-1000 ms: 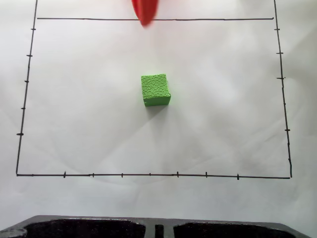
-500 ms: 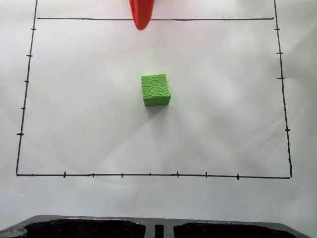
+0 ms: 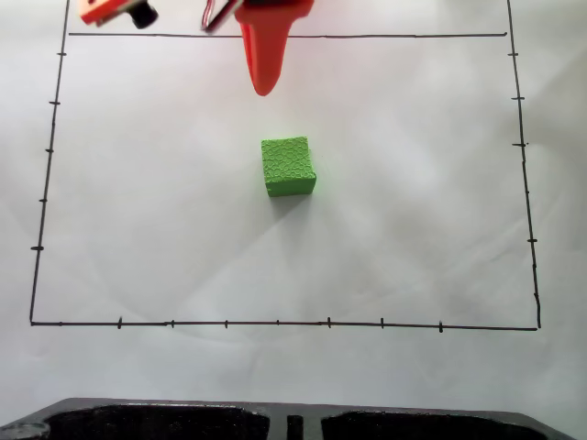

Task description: Grasp the colored block, Place it on the black dot, and then return the arm to the default position.

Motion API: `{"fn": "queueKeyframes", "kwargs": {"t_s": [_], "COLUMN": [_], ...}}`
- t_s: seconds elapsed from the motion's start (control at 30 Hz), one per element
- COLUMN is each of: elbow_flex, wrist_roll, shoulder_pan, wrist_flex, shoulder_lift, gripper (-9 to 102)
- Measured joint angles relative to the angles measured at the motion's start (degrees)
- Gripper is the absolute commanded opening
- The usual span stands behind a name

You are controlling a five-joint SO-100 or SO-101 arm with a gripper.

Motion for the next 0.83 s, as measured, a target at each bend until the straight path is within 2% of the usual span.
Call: {"fn": "queueKeyframes", "kwargs": {"t_s": [0.2,0.83], "elbow_flex": [0.7,0.7], "wrist_roll": [3.25,3.34], "shoulder_pan": [0.44,0.44], "wrist_flex": [-2.46,-2.81], "shoulder_lift": [0.0,0.0], "gripper": [0,0]}}
